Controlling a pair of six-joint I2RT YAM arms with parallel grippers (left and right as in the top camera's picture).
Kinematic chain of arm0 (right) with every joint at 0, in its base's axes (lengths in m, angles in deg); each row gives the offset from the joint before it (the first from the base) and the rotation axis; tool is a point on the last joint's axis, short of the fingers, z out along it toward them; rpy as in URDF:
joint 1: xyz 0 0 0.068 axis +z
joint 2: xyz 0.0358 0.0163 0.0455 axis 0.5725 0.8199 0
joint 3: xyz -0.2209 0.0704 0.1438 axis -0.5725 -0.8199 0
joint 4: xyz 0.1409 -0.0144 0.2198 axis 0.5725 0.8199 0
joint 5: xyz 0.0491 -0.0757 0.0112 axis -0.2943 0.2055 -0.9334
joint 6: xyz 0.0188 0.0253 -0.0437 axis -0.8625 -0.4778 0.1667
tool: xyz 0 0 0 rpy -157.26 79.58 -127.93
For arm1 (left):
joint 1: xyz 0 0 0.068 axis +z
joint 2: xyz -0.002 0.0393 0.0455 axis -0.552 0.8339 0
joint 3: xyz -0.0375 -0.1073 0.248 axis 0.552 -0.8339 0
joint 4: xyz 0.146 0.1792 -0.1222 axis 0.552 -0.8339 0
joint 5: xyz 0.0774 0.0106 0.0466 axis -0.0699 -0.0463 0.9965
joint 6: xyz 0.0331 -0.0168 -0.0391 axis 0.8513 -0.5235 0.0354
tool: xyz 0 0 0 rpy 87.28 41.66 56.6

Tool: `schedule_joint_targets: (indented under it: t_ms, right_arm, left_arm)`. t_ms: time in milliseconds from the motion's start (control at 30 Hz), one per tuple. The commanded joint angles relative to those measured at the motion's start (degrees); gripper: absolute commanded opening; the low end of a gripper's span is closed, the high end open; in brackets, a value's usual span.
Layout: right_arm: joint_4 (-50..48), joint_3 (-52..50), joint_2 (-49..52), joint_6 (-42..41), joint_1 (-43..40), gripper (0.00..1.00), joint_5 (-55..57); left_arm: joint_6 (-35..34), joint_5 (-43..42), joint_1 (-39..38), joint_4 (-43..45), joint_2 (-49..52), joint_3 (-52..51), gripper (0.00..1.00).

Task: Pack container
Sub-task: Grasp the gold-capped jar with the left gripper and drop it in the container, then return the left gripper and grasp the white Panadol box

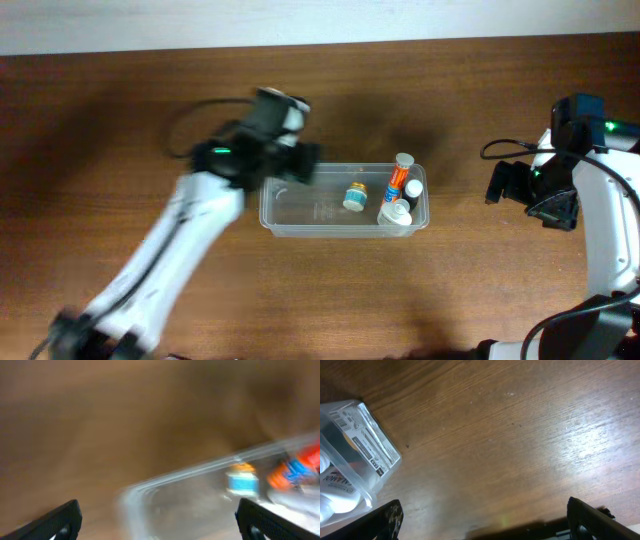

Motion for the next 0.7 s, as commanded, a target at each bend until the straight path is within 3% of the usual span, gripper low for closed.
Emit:
schedule_joint_targets:
  t_ms: [0,167,300,667]
  right_arm:
    - [-0.2,-0.28,0.09,0.46,-0.22,0.97,-0.57]
    - [-0.22,-0.28,0.09,0.46,-0.22,0.97,-0.57]
    - [-0.24,-0.28,0.09,0.46,-0.2,0.97,-0.57]
    - [-0.2,-0.28,0.09,0.46,-0.22,0.97,-0.57]
  left_arm:
    - [0.09,2.95,8.09,-3.74,-3.65,0.61,0.99]
    - [3.61,2.62,20.33,-11.06,-1.6,-0.57,0.99]
    - [8.83,-3.1,26.93,-12.09,2.75,-3.34,0.99]
    - [12.41,-4.52,32.61,-10.64,17.33,-6.08,0.99]
